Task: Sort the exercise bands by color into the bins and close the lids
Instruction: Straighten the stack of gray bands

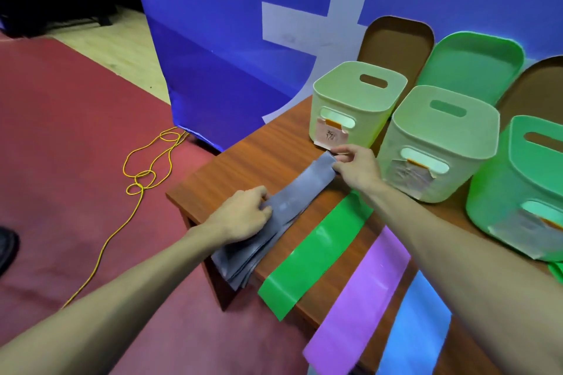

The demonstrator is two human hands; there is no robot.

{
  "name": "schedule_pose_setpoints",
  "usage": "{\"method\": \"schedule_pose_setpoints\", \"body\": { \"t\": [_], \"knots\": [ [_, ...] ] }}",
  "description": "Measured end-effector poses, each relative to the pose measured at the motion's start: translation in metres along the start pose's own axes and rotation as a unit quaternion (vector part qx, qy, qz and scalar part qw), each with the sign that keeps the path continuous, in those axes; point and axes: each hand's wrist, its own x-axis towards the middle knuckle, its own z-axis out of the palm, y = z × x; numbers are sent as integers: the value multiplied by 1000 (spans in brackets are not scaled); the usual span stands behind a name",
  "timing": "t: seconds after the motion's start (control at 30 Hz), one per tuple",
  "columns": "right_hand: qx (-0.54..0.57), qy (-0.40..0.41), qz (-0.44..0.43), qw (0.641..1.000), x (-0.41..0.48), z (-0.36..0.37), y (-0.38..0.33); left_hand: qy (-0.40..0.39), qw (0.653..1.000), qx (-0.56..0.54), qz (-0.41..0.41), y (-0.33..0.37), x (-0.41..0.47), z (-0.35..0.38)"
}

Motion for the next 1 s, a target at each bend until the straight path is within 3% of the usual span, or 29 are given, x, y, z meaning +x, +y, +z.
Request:
{"method": "schedule_pose_setpoints", "body": {
  "t": [0.13,0.3,0.5,0.63,0.77,1.0],
  "knots": [
    [11,15,15,1000,6,13,6,12,997,76,19,-2,-5,4],
    [-78,4,-7,997,1,16,9,67,967,237,64,9,-12,8],
    [-147,-50,-68,986,-20,-1,0,9,967,221,123,13,-3,11],
    [-172,-47,-97,979,-53,-30,13,17,988,132,83,17,-3,17],
    [-218,-22,-108,970,-92,-80,37,3,981,177,75,40,-5,21],
    [-212,71,-3,975,-142,-181,79,-112,947,74,291,132,-41,33]
  ]
}}
